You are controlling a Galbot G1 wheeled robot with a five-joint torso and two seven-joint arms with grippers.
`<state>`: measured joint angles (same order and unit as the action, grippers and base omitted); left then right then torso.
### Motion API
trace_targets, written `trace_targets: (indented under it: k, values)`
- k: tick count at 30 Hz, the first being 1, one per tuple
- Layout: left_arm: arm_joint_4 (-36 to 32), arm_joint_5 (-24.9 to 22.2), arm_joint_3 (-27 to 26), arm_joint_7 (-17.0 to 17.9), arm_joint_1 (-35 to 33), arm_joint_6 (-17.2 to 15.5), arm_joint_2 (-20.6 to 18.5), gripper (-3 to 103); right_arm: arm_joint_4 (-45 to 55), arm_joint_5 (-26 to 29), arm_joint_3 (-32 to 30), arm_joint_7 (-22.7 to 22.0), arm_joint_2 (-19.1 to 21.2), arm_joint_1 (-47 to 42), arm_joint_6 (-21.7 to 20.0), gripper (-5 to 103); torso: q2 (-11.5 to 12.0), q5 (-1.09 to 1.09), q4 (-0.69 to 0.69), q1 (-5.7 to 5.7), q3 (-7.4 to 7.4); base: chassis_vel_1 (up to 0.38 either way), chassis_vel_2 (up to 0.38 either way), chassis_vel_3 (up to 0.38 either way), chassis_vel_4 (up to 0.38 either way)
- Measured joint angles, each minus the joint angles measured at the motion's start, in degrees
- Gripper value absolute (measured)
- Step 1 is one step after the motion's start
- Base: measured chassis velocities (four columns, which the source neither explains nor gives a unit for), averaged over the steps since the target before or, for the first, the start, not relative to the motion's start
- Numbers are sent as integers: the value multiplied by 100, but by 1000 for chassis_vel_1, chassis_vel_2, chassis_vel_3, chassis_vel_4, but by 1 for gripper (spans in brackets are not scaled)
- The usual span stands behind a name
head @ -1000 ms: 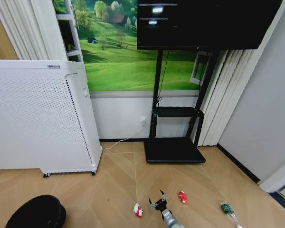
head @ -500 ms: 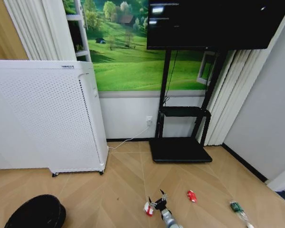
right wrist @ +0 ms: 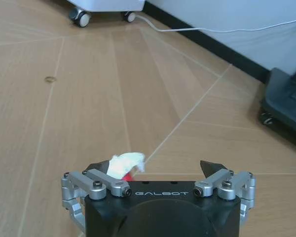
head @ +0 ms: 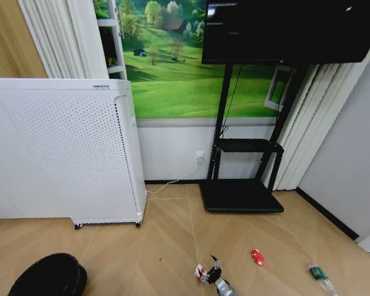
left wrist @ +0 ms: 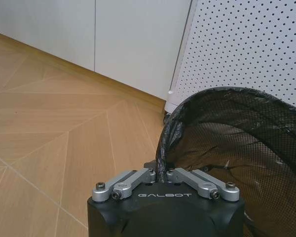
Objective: Pick up the trash bin and place the garbage on the floor into it.
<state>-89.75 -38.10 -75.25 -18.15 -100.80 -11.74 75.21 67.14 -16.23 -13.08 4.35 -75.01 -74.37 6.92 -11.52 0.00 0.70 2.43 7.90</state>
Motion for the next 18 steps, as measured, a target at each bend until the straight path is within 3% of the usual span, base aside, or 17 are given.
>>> trace_targets:
  k: [11,13,18]
  values:
    - [28,-23,-25,-17,-58,32,-31,3,-643,-269,194,46,-223,274,109,100,0,0,0,0,0,0,0,0,0]
    - [16,-163,-30,-65,-94,57,-26,3,-1007,-789,120,69,-294,534,309,100,0,0,-1,0,0,0,0,0,0]
    - [3,-262,-44,-128,-109,117,-16,3,-1400,-1333,16,65,-369,798,455,100,0,0,-1,0,0,0,0,0,0]
